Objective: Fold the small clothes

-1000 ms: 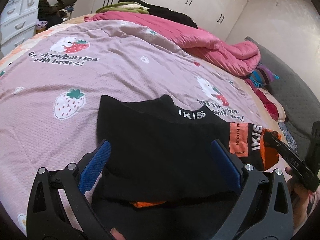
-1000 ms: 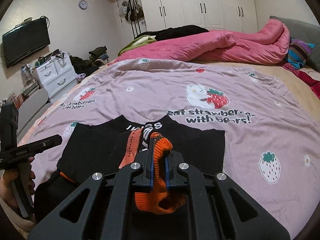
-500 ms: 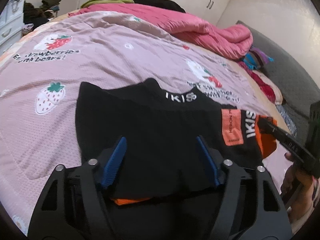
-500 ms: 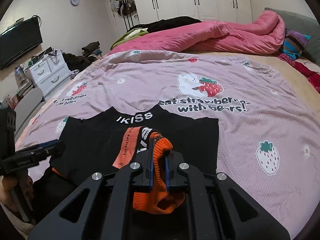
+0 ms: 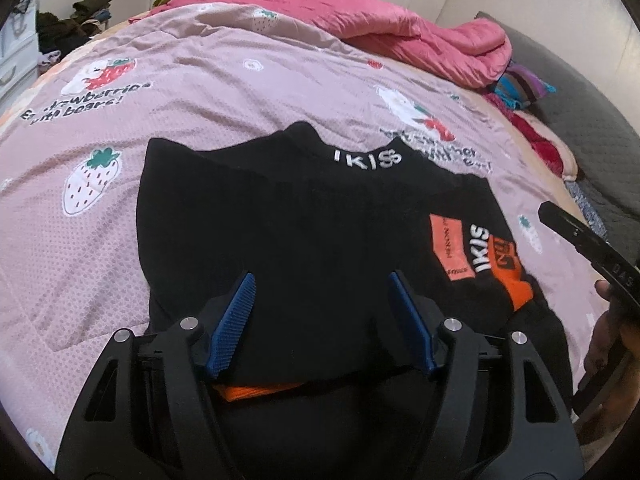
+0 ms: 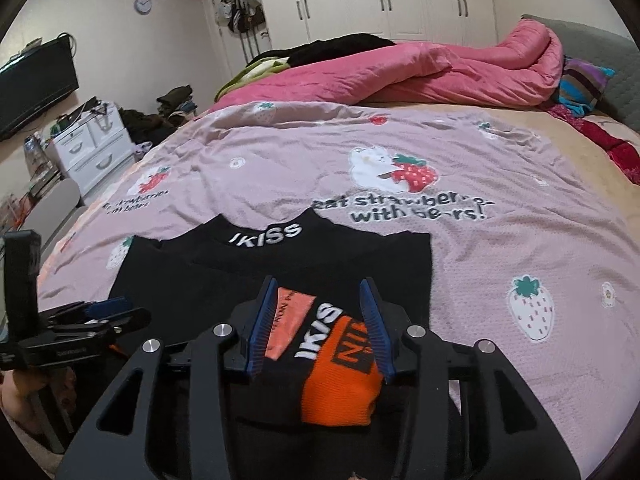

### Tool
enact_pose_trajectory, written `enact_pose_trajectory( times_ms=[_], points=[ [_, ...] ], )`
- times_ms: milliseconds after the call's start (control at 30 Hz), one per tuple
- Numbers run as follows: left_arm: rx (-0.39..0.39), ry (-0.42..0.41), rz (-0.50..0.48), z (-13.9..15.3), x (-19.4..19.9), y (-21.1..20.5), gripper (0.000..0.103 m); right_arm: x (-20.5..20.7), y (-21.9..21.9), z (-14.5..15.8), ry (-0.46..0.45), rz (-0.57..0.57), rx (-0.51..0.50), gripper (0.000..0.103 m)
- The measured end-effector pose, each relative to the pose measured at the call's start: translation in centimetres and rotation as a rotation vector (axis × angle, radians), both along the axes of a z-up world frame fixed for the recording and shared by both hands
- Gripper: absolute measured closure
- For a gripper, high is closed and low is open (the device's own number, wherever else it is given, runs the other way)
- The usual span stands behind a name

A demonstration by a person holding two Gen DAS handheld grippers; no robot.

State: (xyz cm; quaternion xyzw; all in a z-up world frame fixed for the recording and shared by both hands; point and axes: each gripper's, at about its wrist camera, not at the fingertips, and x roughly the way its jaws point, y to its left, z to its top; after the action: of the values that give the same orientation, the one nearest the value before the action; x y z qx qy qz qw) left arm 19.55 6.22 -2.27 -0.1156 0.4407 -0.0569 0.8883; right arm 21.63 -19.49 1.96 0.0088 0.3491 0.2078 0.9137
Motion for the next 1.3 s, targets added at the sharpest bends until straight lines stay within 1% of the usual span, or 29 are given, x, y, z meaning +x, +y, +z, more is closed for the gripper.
enact_pose_trajectory(
  times_ms=[200,333,400,600,633,667,700,767,833,1033,1133,1167,1300],
  points=[
    [0.005,0.02,0.007,-0.4,-0.1,0.2,0.042,-0.5,2.5,-1.1,0.031,0.08,-0.038,0.059],
    [0.011,0.033,0.011,-0.8,-0.1,0.3,0.041,-1.1,4.1,-2.0,0.049,0.11,-0.072,0.046],
    [0.015,0.034,0.012,-0.9,-0.1,0.2,0.041,-1.2,4.6,-2.6,0.066,0.124,-0.082,0.046],
    [0.029,0.033,0.009,-0.9,-0.3,-0.1,0.038,-0.9,5.3,-4.6,0.143,0.141,-0.113,0.045],
    [0.03,0.033,0.008,-0.9,-0.3,-0.1,0.038,-0.9,5.3,-5.0,0.155,0.138,-0.13,0.043],
    [0.03,0.034,0.008,-1.0,-0.3,-0.1,0.038,-0.8,5.3,-5.3,0.165,0.13,-0.149,0.037],
    [0.029,0.034,0.008,-1.0,-0.3,-0.1,0.038,-0.7,5.3,-5.7,0.175,0.123,-0.166,0.035],
    [0.025,0.034,0.01,-1.0,-0.3,0.0,0.038,-0.4,5.0,-6.5,0.201,0.11,-0.19,0.034],
    [0.025,0.034,0.009,-1.0,-0.2,0.0,0.038,-0.1,4.8,-7.0,0.213,0.108,-0.19,0.034],
    [0.026,0.035,0.009,-1.0,-0.2,0.0,0.038,-0.1,4.5,-7.1,0.216,0.107,-0.192,0.033],
    [0.029,0.033,0.009,-0.9,-0.3,0.0,0.037,0.0,4.1,-6.6,0.214,0.1,-0.154,0.033],
    [0.028,0.032,0.01,-0.8,-0.4,0.0,0.035,0.0,4.0,-6.3,0.208,0.099,-0.144,0.032],
    [0.031,0.009,0.01,-0.1,-0.9,-0.1,0.031,-0.5,3.3,-4.8,0.157,0.081,-0.106,0.023]
  ],
)
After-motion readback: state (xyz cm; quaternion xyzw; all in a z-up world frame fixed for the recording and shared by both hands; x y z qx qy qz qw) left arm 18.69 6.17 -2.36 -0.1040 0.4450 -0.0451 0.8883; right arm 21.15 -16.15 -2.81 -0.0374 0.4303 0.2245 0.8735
